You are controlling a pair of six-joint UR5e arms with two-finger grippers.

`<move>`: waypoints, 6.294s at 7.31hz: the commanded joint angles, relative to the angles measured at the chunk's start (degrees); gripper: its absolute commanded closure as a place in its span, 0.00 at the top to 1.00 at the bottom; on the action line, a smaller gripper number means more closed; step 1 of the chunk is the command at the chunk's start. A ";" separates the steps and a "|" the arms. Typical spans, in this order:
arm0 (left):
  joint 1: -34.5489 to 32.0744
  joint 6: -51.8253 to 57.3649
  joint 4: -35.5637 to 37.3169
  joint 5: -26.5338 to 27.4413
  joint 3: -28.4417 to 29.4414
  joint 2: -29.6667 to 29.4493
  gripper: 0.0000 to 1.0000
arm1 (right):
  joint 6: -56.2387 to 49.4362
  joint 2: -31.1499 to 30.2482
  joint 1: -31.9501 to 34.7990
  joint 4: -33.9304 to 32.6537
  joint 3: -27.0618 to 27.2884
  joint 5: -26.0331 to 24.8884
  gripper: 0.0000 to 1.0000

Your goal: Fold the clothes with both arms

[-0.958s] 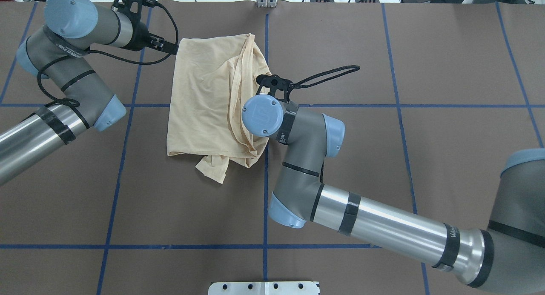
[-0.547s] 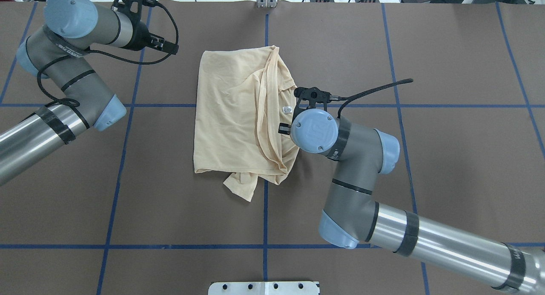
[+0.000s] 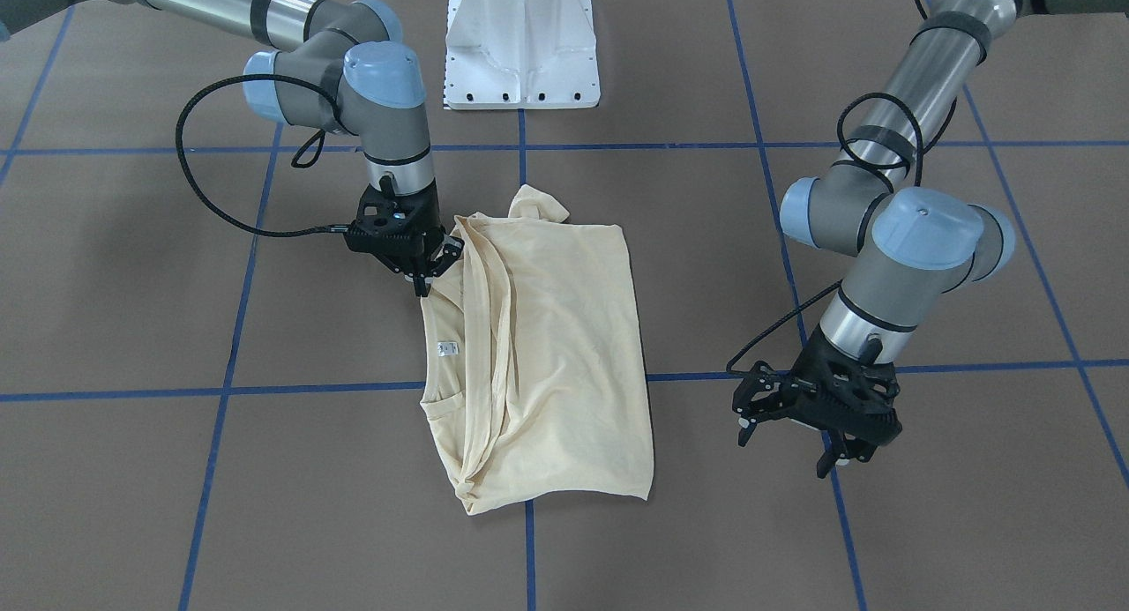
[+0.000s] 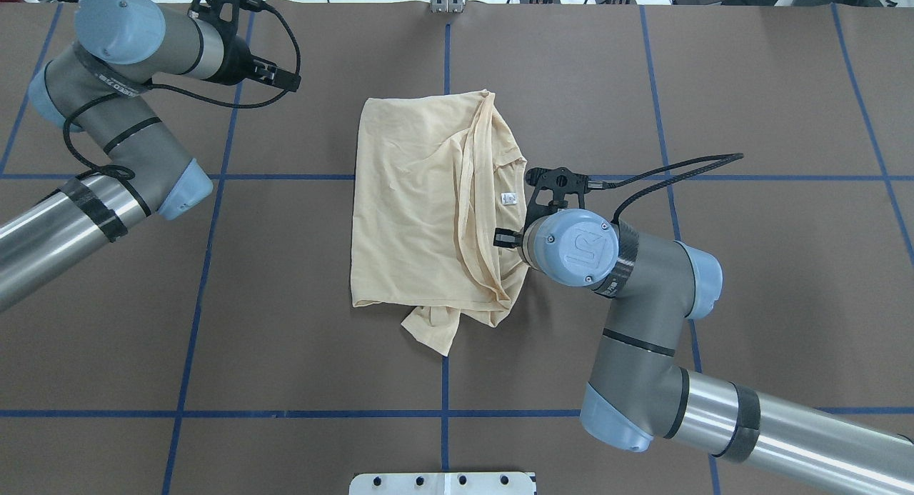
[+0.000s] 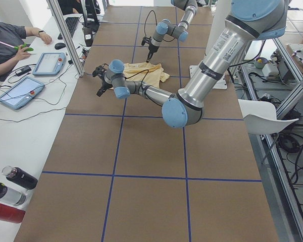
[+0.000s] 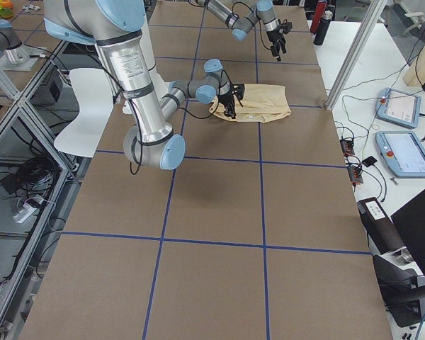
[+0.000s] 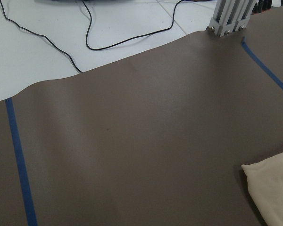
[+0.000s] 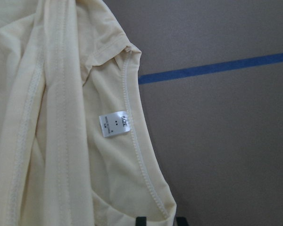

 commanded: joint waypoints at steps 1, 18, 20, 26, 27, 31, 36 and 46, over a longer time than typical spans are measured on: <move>0.09 -0.07 0.00 0.00 0.00 0.00 1.00 | -1.32 6.34 0.04 -3.24 -2.83 -0.34 1.00; 0.71 -1.74 -0.09 0.00 0.00 0.44 1.00 | -10.82 3.86 2.42 -5.12 -5.40 -0.17 0.14; 0.71 -1.74 -0.09 0.00 0.09 0.44 1.00 | -12.04 3.49 2.94 -4.85 -5.32 0.01 0.47; 4.20 -14.34 0.70 -2.11 -9.18 3.22 1.00 | -10.20 -3.15 4.00 -5.56 11.69 3.08 1.00; 7.88 -17.70 0.79 -1.76 -16.19 7.69 1.00 | -9.77 -6.06 3.91 -5.38 14.78 3.43 1.00; 26.06 -34.48 23.39 8.23 -39.34 14.77 1.00 | -7.74 -7.14 3.56 -5.03 15.43 3.35 1.00; 32.44 -39.27 23.29 11.16 -33.93 13.89 0.91 | -7.65 -7.05 3.38 -4.94 15.34 3.08 1.00; 30.24 -45.42 20.66 11.16 -31.29 13.01 0.65 | -7.65 -7.05 2.51 -4.94 15.34 2.82 1.00</move>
